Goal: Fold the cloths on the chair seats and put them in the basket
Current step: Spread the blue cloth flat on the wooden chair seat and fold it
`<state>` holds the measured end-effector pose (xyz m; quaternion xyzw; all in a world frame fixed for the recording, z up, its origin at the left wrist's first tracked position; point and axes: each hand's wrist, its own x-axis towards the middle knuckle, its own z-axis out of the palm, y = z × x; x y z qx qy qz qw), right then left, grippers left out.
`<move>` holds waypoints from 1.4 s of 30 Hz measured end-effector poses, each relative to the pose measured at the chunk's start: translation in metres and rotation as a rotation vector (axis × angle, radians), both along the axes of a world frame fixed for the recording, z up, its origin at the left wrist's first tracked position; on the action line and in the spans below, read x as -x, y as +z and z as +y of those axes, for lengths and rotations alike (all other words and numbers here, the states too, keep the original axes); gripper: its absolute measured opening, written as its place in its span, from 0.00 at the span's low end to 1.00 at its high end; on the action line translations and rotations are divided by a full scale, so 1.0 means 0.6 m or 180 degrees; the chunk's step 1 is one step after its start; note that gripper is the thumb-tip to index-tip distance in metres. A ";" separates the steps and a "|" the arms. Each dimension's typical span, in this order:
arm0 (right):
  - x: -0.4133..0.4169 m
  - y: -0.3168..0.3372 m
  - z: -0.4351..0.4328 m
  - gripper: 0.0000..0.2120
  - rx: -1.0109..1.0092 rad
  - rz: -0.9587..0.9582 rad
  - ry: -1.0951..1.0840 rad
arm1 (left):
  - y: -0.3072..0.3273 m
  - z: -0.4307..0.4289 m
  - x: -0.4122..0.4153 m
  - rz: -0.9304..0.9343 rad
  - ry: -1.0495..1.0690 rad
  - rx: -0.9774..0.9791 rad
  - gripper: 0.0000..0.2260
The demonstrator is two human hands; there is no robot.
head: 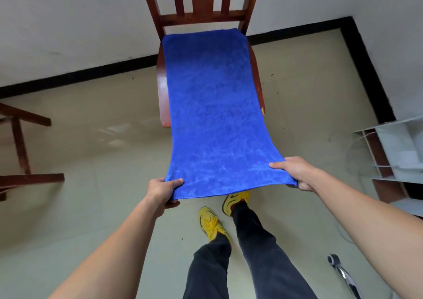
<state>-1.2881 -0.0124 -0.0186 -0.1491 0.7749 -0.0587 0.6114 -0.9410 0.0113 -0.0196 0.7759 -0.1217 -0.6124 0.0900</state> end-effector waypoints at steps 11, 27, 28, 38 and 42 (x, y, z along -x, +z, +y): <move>-0.009 0.005 0.027 0.12 0.0238 0.0099 -0.0620 | 0.005 0.016 -0.024 -0.0310 0.0317 0.0130 0.09; 0.004 0.072 -0.287 0.04 0.1262 -0.0501 -0.2189 | 0.086 -0.294 -0.048 0.0702 0.0483 0.1393 0.11; 0.004 0.071 -0.314 0.10 0.1293 -0.0577 -0.2232 | 0.086 -0.323 -0.049 0.0558 0.0321 0.1427 0.14; 0.000 -0.009 -0.531 0.09 0.1537 0.0432 -0.0722 | 0.023 -0.544 -0.046 -0.1436 -0.1587 0.1518 0.06; -0.002 -0.049 -0.585 0.08 0.1452 0.0591 -0.0504 | -0.032 -0.563 -0.010 -0.1281 -0.1799 0.1210 0.04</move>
